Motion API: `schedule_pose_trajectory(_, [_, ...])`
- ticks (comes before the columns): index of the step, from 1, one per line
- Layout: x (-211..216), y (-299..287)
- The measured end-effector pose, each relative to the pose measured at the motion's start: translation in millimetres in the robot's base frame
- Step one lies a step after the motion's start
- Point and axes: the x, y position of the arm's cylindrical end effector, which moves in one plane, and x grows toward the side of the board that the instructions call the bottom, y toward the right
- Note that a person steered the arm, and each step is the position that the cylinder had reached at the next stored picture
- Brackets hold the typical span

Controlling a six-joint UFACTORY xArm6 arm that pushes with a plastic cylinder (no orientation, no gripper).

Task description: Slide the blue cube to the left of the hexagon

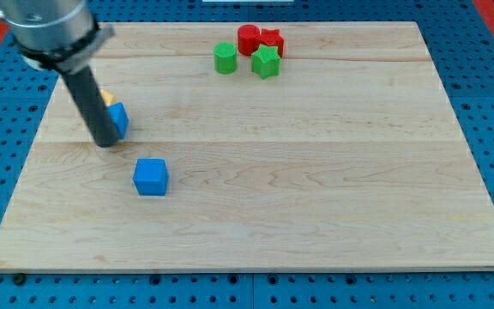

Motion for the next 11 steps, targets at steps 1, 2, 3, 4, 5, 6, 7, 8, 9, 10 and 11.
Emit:
schedule_pose_trajectory(1, [21, 68])
schedule_pose_trajectory(2, [73, 82])
schedule_pose_trajectory(3, [40, -1])
schedule_pose_trajectory(4, [4, -93])
schedule_pose_trajectory(5, [24, -41])
schedule_pose_trajectory(6, [52, -90])
schedule_pose_trajectory(7, [60, -144])
schedule_pose_trajectory(8, [14, -143])
schedule_pose_trajectory(9, [-25, -135])
schedule_pose_trajectory(10, [-25, -111])
schedule_pose_trajectory(11, [7, -112])
